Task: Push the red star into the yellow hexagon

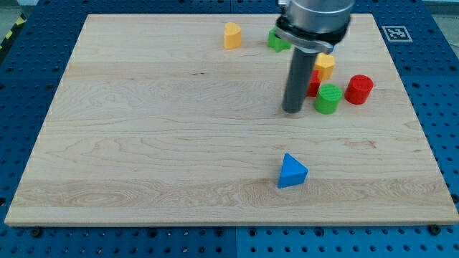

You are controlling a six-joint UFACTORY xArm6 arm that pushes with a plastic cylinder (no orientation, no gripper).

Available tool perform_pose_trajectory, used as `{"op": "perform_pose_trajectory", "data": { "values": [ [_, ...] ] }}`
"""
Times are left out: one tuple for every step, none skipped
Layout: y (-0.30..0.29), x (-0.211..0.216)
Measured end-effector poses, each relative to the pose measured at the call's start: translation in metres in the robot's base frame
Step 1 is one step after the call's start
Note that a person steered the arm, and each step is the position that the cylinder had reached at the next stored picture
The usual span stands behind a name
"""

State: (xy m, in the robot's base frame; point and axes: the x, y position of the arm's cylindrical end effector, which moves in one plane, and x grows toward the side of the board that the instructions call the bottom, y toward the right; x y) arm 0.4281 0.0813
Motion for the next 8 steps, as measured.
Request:
{"op": "perform_pose_trajectory", "data": {
  "values": [
    [-0.038, -0.075],
    [-0.014, -0.092],
    [0.022, -0.001],
    [0.04, 0.026],
    [0.035, -0.007],
    [0.058, 0.015],
    [0.034, -0.02],
    [0.029, -0.08]
  ]
}}
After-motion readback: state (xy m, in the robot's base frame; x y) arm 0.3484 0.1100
